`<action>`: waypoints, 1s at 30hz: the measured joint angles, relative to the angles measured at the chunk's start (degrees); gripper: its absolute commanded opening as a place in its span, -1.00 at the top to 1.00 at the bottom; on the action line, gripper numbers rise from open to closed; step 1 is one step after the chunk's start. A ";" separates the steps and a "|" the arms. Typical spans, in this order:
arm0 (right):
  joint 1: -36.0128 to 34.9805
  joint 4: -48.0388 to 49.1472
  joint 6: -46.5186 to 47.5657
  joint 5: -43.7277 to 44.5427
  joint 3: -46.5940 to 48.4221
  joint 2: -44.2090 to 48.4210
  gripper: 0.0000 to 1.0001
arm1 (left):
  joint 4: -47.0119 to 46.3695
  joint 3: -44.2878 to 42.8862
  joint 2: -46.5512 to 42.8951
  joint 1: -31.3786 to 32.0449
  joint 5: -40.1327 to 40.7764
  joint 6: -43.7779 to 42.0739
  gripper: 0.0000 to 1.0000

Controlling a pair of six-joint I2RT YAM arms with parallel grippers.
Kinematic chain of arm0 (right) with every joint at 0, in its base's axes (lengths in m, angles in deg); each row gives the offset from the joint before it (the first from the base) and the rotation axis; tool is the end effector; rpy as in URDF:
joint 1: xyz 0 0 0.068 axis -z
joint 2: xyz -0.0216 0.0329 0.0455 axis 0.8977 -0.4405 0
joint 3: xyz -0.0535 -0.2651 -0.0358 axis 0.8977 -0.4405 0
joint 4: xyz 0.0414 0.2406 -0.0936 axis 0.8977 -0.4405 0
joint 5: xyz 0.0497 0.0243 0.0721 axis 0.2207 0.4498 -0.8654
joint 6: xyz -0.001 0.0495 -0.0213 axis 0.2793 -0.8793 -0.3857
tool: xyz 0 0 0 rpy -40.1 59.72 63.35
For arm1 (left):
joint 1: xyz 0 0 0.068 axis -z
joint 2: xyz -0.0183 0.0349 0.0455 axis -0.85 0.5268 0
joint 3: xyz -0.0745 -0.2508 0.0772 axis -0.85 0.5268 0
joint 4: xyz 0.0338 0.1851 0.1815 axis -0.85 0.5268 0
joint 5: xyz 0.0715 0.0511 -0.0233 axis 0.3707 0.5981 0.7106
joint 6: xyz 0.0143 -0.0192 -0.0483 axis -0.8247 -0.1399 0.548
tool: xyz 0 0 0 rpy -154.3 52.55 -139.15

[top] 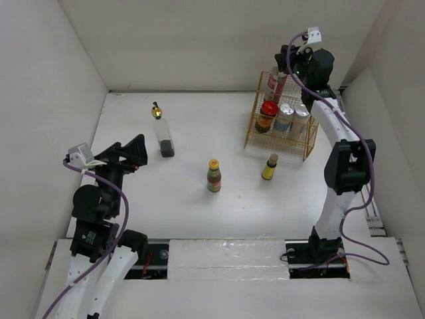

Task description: Organize the condiment bottles

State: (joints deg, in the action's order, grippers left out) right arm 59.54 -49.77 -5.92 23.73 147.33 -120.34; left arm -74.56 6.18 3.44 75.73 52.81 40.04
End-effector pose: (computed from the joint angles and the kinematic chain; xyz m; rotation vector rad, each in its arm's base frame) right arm 0.4776 0.0459 0.3940 -0.2129 1.4419 0.3418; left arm 0.0766 -0.0150 0.3929 -0.3113 1.2057 -0.5209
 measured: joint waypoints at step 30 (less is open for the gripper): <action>0.98 6.75 -0.66 0.26 -15.78 8.52 -0.73 | 0.00 0.00 0.09 0.00 -0.02 -0.13 -1.00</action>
State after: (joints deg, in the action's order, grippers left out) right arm 60.53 -43.02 -6.58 23.99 131.55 -111.81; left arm -74.56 6.18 3.52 75.73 52.79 39.91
